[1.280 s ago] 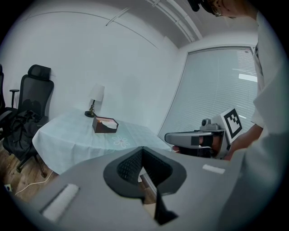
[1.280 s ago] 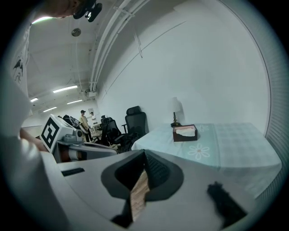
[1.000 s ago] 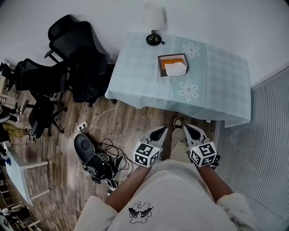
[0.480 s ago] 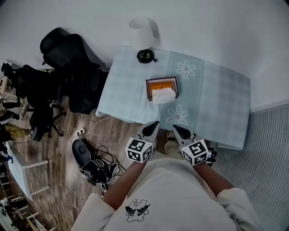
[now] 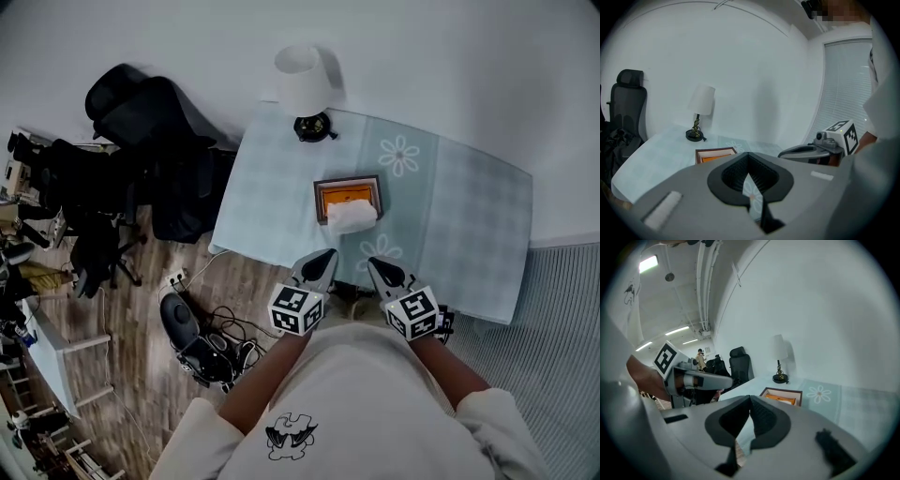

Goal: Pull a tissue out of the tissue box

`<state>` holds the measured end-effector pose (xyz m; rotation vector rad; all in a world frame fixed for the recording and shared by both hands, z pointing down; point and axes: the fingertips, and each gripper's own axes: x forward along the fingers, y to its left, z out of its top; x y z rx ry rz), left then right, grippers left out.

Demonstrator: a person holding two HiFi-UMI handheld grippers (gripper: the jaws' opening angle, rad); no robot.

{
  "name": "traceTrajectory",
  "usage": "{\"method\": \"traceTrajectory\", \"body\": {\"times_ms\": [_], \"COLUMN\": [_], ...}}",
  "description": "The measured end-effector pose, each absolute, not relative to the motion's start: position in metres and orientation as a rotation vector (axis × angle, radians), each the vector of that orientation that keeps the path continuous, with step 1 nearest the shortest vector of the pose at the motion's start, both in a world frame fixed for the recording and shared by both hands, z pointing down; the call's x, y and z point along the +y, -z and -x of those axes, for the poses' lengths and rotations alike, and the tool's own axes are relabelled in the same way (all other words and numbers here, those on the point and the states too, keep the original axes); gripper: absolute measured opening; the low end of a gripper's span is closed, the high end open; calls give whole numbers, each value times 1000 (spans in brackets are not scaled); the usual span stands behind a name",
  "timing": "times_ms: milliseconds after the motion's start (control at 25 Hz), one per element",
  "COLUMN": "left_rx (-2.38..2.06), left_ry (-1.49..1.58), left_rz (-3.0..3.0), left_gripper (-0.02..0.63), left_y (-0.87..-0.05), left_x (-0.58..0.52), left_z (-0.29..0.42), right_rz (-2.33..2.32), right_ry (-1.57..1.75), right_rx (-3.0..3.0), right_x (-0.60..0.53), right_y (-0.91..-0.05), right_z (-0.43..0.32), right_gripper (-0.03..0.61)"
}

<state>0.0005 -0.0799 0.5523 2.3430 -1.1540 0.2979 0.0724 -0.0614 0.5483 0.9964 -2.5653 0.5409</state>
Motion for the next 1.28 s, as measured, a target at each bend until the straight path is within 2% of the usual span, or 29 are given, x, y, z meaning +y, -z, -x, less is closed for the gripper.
{"method": "traceTrajectory", "body": {"times_ms": [280,400,640,1200,1280], "left_rx": [-1151,-1140,-1163,-1153,-1151], "left_ry": [-300,-327,-344,-488,-504], "left_rz": [-2327,-2330,-2318,-2165,-2158], "left_gripper": [6,6,6,9,43], "left_y": [-563,-574,-587,-673,-678], "left_x": [-97,-103,-120,-153,-150], "left_z": [14,12,12,22,24], "right_rz": [-977,-948,-898,-791,-786], "right_ry": [-534,-533,-510,-520,-546], "right_rx": [-2520,-2487,-2429,-2200,-2200], "right_x": [-90,-98,-116,-123,-121], "right_y": [-563,-578,-609,-703,-707], "right_z": [-61,-53,-38,-29,-26], "right_gripper": [19,77,127,175,179]}}
